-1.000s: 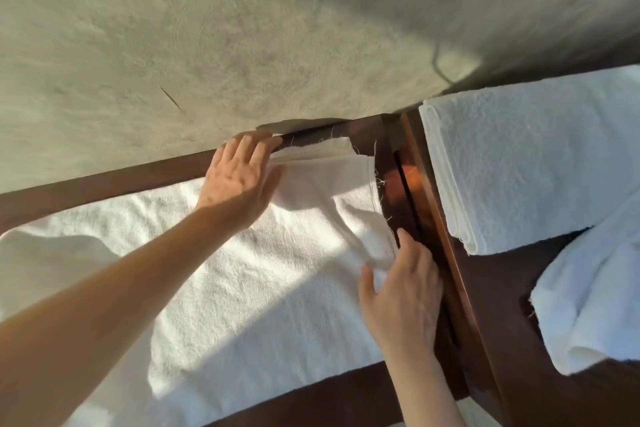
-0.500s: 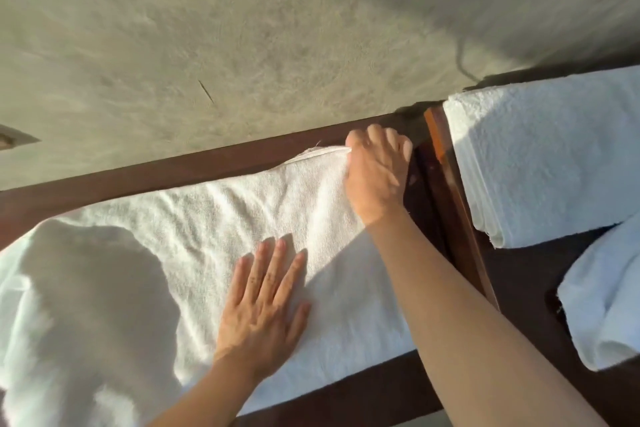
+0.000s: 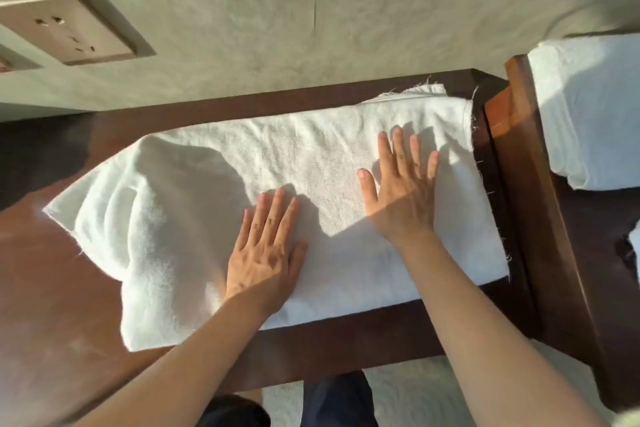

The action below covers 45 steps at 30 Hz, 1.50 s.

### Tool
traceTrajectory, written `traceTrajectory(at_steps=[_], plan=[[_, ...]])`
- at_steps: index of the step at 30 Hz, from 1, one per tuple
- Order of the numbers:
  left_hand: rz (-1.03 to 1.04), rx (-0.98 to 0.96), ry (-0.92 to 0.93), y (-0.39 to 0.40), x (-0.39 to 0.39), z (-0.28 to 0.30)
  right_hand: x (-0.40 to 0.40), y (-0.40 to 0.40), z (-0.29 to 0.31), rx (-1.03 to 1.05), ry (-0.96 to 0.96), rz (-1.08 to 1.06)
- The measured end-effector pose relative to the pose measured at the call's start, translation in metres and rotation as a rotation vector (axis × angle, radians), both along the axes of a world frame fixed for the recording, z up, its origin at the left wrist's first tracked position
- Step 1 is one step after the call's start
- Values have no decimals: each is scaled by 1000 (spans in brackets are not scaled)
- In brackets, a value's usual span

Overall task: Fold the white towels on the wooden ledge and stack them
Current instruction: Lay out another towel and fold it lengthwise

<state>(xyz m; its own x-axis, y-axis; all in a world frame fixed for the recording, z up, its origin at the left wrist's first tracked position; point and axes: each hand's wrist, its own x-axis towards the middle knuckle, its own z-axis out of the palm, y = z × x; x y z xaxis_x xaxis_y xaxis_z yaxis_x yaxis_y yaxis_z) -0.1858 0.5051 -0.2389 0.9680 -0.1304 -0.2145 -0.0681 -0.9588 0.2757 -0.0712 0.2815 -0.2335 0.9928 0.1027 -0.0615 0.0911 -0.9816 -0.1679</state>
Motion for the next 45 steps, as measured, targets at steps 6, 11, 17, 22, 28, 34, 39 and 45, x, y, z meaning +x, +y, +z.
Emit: traceTrajectory(at_steps=[6,11,17,22,28,34,39,45], plan=[[75,26,-101,42,-41,14,-103,87,-3,45,6,385],[-42,72,-189,84,-67,7,-107,138,5,148,29,162],[-30,-155,-375,121,-79,32,-131,181,-13,68,137,352],[381,-339,-243,184,-110,33,-142,219,9,210,-2,176],[1059,-768,-216,188,-97,36,-162,273,-1,459,69,241],[1723,-1048,8,174,-69,51,-159,269,3,448,279,235],[1255,-1126,246,188,-55,46,-160,268,2,397,289,232],[966,-1189,260,211,-47,46,-158,269,1,411,225,261]])
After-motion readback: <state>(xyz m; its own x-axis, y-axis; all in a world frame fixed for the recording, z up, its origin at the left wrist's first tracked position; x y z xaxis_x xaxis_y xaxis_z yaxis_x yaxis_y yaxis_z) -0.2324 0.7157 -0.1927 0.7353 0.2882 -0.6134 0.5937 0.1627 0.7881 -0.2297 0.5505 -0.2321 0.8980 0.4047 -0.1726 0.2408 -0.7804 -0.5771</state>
